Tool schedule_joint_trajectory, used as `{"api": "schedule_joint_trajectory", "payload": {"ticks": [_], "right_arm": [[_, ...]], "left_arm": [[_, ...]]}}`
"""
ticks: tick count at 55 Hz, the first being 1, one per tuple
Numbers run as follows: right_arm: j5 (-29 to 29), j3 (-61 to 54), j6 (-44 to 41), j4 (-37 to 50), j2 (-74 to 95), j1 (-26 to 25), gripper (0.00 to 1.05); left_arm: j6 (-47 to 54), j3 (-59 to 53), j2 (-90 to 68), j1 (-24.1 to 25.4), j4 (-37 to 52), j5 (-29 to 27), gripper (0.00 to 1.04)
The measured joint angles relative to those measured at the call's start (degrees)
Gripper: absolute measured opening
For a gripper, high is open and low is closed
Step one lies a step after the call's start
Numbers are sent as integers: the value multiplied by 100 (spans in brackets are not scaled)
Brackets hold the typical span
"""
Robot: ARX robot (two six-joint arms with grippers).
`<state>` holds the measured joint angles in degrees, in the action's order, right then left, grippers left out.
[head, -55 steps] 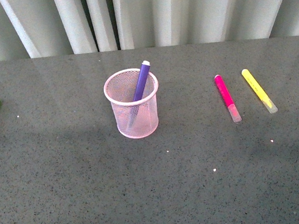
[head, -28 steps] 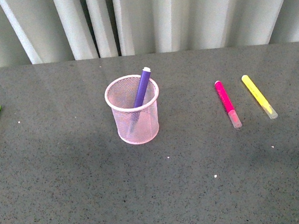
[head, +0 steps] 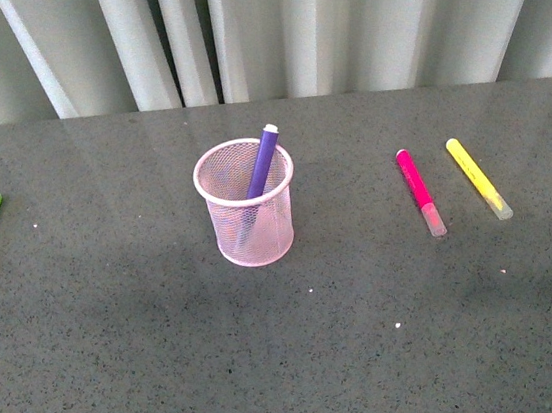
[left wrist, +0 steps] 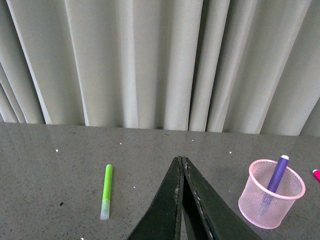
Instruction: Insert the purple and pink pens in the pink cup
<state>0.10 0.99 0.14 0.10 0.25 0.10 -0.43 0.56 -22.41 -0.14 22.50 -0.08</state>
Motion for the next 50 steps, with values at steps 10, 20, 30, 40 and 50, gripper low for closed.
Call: {"api": "schedule_joint_trajectory", "payload": {"ticks": [10,20,30,40,50], "right_arm": [[0,0,0,0,0,0,98],[0,0,0,0,0,0,98],[0,0,0,0,0,0,98],[0,0,0,0,0,0,98],[0,0,0,0,0,0,98]], "left_arm": [[0,0,396,0,-387,-2,4],[0,0,837,0,-822,0,4],[0,0,1099,0,-1086,0,4],[2,2,1696,0,-1838,0,4],[2,2,2214,2,-2238,4,4]]}}
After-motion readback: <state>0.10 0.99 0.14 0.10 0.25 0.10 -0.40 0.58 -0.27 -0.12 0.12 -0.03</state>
